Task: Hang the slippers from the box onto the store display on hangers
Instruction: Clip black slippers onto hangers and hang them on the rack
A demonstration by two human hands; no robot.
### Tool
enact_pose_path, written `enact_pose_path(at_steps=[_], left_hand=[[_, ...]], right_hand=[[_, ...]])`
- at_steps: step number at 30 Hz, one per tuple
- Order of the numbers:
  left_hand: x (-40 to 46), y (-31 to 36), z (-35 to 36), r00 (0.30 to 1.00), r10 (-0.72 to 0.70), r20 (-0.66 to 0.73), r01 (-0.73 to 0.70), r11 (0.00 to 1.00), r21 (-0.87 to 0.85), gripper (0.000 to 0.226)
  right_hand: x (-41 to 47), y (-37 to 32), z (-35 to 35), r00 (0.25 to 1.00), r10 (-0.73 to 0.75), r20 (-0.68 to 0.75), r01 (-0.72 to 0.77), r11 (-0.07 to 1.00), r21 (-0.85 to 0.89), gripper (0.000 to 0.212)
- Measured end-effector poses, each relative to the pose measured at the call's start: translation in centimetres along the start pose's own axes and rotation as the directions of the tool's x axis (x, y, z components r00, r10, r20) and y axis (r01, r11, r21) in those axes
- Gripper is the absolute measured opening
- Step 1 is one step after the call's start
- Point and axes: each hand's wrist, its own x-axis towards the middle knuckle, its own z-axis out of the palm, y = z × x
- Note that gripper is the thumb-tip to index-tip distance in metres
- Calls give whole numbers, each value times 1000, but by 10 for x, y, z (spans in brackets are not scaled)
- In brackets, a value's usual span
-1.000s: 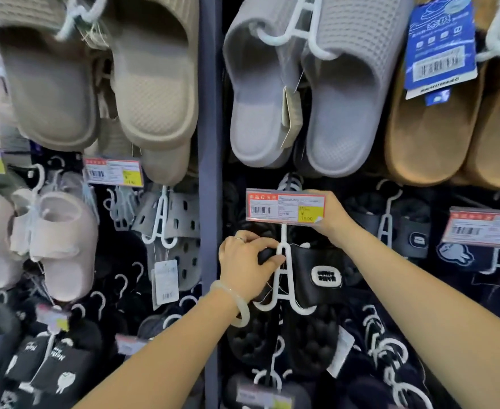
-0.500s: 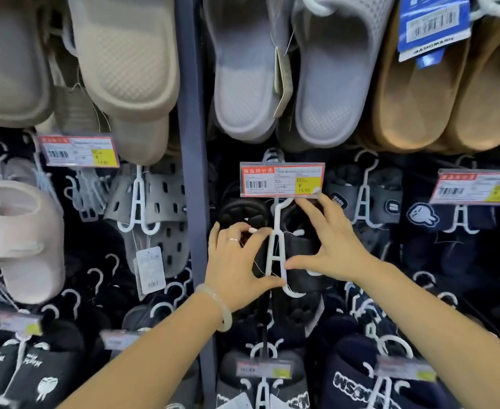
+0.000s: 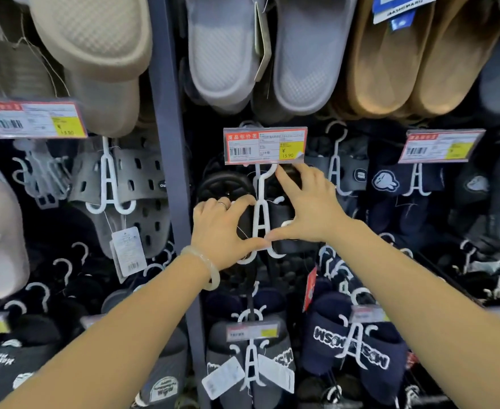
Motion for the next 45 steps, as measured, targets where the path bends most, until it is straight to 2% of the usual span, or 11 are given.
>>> enact_pose_path(at_steps=[3,8,11,15,18,22,26,31,36,41,45], left_hand=[[3,-7,6,999,43,-16,-42,998,43,84],[-13,-15,23,966,87,-242,-74,995,62,92],[-23,-15,30,974,133,-181,-103,981,164,97],[-27,-10,27,987,105,-122,-85,984,155,103],[-32,1,24,982,121,-144,-103,986,130,97],[-42,31,27,962,232,-142,-220,971,94,80],[-56,81,39,951,309,-22,-307,949,64,71],[-88,163,57,922,313,227,-320,947,-5,82],[-135,275,83,805,329,494,-307,943,-128,82],[-190,404,118,689,412,596,-316,911,-264,83],[-222,493,137,559,488,671,-327,873,-362,81]], right_hand=[[5,-9,0,999,18,37,-18,1000,-2,130],[-14,-8,3,999,24,-38,-15,975,223,136],[-33,-8,9,999,38,-17,-33,972,233,127],[-44,-6,14,998,43,42,-52,974,221,123],[-55,-2,14,997,73,21,-76,960,269,121],[-85,11,13,995,90,31,-95,956,279,114],[-132,35,12,987,130,97,-151,953,264,113],[-220,82,4,950,226,213,-273,936,222,114],[-345,134,-21,864,355,356,-424,896,134,110],[-473,196,-57,739,528,419,-597,801,43,103],[-551,249,-79,654,617,438,-692,722,17,99]])
